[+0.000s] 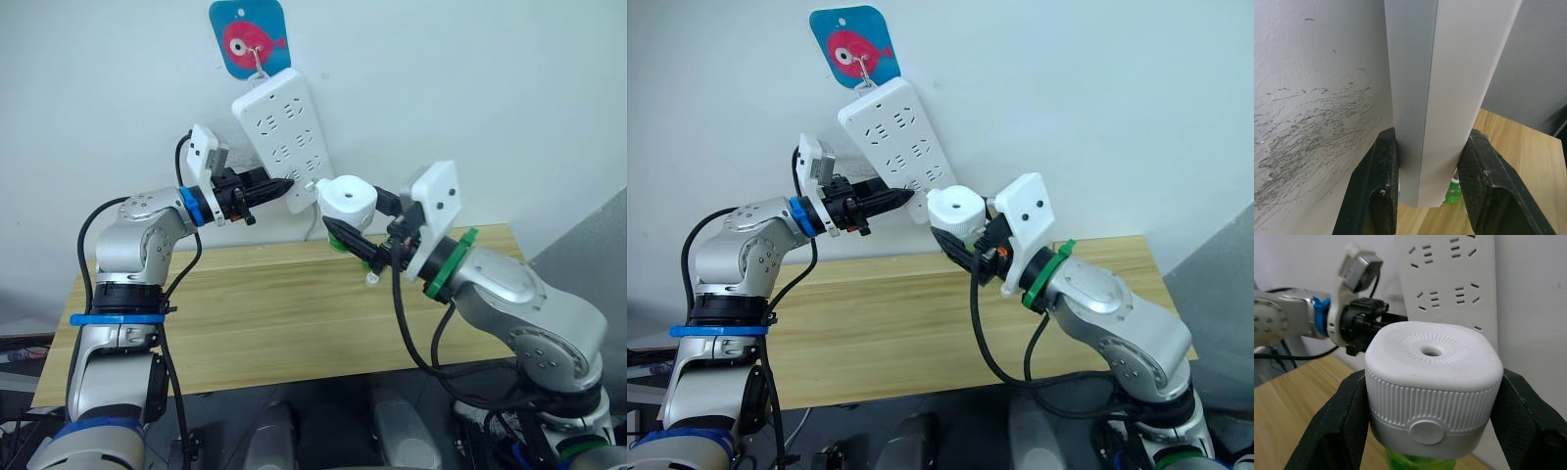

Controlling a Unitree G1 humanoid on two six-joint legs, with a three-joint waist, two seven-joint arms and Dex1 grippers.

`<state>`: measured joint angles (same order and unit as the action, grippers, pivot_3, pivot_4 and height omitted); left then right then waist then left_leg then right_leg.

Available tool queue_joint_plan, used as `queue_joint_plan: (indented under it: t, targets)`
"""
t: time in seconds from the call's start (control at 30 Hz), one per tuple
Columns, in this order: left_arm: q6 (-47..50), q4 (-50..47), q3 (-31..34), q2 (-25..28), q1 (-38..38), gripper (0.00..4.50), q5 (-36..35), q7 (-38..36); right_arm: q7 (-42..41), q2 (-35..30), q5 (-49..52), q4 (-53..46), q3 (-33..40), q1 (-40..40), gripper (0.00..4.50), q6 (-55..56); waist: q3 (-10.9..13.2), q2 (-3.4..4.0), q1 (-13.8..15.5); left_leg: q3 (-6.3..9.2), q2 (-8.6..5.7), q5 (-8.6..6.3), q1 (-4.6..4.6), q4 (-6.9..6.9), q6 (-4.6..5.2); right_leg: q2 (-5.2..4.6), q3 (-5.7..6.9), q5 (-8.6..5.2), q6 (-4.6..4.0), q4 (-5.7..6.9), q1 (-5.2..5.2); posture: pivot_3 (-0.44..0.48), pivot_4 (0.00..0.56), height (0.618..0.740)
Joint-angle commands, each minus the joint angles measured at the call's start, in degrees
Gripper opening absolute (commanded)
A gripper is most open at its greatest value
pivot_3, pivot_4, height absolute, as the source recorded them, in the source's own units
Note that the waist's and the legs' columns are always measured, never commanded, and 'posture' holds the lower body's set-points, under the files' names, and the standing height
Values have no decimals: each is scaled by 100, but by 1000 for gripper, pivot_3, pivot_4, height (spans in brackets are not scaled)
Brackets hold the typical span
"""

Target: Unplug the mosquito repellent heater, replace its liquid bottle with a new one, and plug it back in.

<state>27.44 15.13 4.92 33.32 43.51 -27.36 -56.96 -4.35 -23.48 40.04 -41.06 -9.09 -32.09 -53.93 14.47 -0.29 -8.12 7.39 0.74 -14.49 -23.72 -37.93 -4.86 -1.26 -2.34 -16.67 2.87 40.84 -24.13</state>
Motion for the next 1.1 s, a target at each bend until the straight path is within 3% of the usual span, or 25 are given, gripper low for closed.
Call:
queue_joint_plan:
  t: [0.03,0.4,1.1]
  targets:
    - [22,-287,33,62,-3,1302,8,1,-17,200,-380,280,-203,-408,3051,57,0,0,-9,-1,1,0,0,0,0,1,0,0,0,0,0,-208,203,725]
    - [174,-505,76,74,-102,1302,-43,58,-167,778,-1396,1059,-482,-869,3051,378,0,0,-7,3,-1,2,-4,2,-4,-2,2,0,0,-3,-3,-191,198,725]
    - [278,-609,109,81,-112,1302,-44,88,-741,809,-2118,1072,-456,-724,3042,430,0,0,-10,2,-1,2,-4,2,-4,-2,2,0,0,-2,-4,-189,195,725]
